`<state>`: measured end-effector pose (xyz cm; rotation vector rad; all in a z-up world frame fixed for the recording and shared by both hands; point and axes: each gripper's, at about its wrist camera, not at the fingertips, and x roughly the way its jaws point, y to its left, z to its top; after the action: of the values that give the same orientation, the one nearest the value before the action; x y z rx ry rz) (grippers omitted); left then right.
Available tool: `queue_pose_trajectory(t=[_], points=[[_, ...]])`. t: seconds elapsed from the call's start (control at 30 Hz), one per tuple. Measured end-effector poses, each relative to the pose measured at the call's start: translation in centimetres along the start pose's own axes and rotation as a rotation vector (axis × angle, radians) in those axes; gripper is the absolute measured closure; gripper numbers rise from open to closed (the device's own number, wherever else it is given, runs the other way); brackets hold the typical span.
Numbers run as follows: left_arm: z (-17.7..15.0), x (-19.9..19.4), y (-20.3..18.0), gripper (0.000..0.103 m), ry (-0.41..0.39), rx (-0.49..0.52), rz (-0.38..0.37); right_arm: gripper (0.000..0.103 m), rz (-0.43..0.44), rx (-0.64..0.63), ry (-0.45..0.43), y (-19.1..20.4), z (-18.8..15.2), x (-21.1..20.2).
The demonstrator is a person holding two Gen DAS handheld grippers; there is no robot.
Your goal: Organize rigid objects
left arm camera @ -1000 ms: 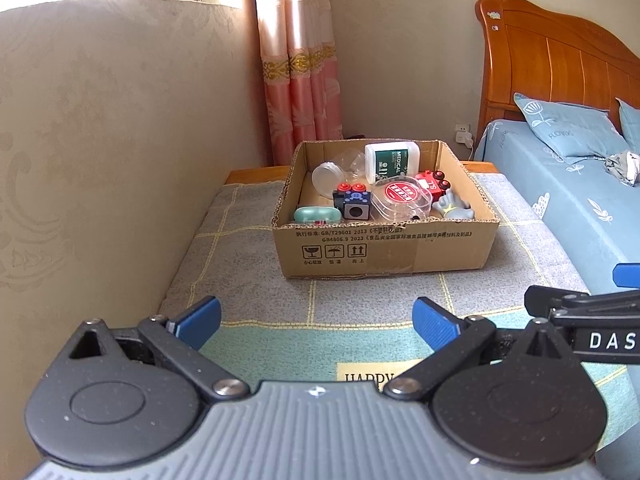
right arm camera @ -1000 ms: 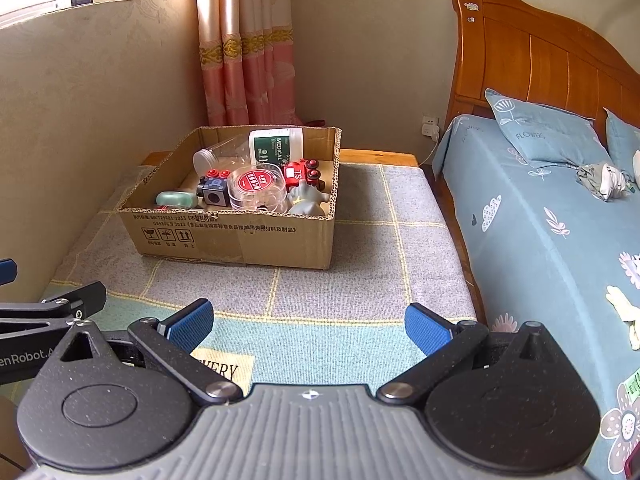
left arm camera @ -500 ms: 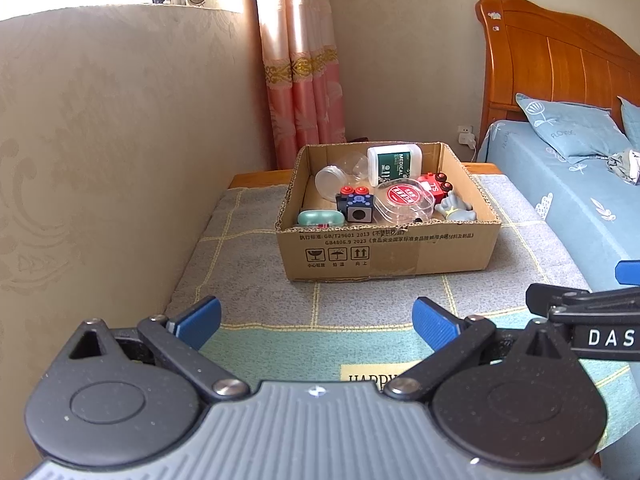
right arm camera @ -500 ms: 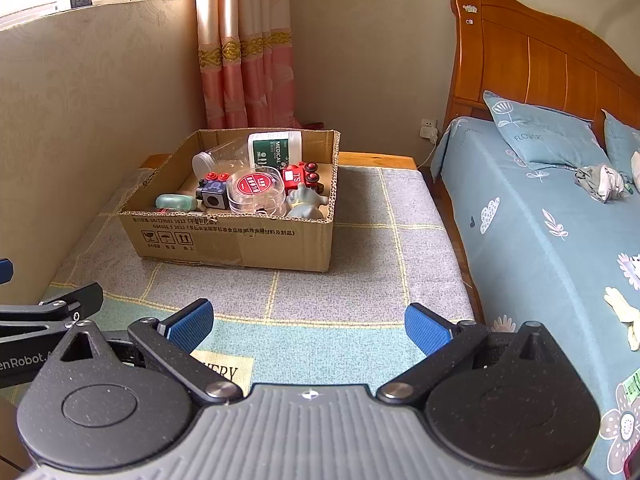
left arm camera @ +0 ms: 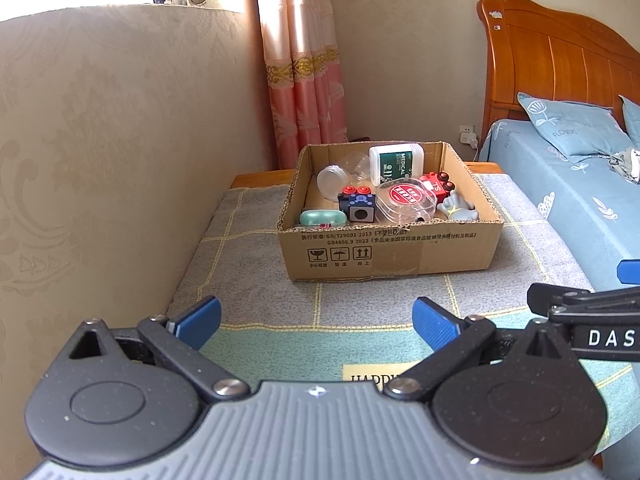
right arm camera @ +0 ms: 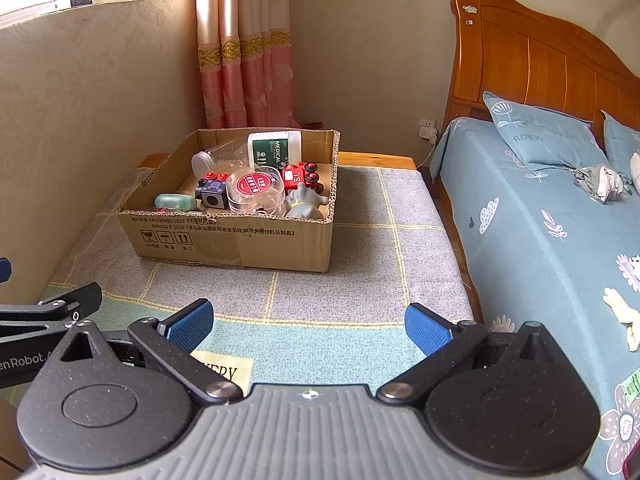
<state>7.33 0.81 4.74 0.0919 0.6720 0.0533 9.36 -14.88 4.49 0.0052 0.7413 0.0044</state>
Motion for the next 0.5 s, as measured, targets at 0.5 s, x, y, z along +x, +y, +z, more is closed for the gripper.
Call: queue_pose_trajectory(t=[0.5], points=[[0.11, -0.13, 0.18, 0.002, -0.003, 0.002, 0.004, 0.000, -0.003, -0.002, -0.002, 0.14, 0.17, 0.01]])
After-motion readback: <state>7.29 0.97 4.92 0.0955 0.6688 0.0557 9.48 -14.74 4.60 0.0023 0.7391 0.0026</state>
